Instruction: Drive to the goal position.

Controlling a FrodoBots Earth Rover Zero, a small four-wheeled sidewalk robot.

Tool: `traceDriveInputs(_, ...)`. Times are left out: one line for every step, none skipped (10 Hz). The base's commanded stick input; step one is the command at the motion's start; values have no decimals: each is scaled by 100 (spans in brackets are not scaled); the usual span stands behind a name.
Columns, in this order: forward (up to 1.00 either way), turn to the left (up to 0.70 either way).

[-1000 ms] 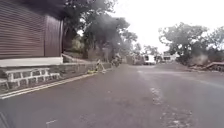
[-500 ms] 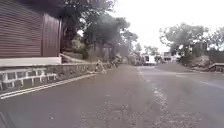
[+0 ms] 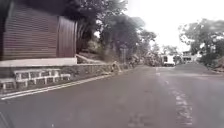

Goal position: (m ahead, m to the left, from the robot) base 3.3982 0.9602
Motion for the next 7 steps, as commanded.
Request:
traceDriveInputs(50,52)
traceDriveInputs(50,52)
traceDriveInputs(50,52)
traceDriveInputs(50,52)
traceDriveInputs(50,52)
traceDriveInputs(50,52)
traceDriveInputs(50,50)
